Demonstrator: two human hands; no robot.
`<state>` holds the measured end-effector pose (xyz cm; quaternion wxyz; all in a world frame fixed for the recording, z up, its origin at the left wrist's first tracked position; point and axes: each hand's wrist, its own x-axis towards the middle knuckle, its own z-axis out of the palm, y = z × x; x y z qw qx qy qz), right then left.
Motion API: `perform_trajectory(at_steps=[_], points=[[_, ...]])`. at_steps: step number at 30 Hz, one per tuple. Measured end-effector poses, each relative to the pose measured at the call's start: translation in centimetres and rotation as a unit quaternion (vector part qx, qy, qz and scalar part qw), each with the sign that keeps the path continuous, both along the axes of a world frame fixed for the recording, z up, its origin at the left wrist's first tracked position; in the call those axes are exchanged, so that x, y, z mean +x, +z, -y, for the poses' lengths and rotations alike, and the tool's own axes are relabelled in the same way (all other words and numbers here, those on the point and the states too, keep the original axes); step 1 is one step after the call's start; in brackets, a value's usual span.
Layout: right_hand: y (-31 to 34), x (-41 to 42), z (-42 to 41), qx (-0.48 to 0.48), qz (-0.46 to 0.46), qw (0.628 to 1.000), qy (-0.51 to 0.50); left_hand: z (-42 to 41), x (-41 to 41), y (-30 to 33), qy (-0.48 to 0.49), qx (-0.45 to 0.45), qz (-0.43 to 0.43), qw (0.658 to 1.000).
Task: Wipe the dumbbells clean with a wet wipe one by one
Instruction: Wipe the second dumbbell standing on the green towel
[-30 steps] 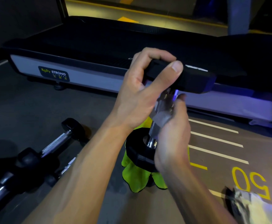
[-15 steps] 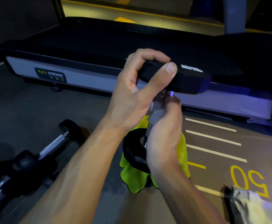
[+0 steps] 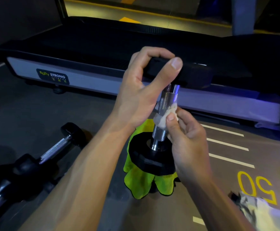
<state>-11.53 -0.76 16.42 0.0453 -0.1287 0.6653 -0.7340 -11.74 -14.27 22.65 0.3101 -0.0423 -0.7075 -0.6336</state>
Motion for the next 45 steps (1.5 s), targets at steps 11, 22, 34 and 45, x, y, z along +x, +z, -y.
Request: perform_trajectory(at_steps=[11, 22, 34, 45], points=[[4.2, -3.5, 2.3, -0.173, 0.123, 0.977, 0.009, -0.4, -0.1, 0.0, -0.006, 0.015, -0.011, 1.0], [4.3, -2.9, 3.6, -0.226, 0.154, 0.959, 0.066, -0.1, -0.2, -0.2, -0.028, 0.007, -0.03, 0.999], [2.9, -4.0, 4.8, -0.014, 0.021, 0.999, 0.041, 1.1, 0.1, -0.4, 0.034, 0.002, -0.03, 0.999], [1.7, -4.2, 2.8, 0.165, -0.028, 0.958, 0.232, 2.9, 0.6, -1.3, 0.056, 0.016, -0.051, 0.997]])
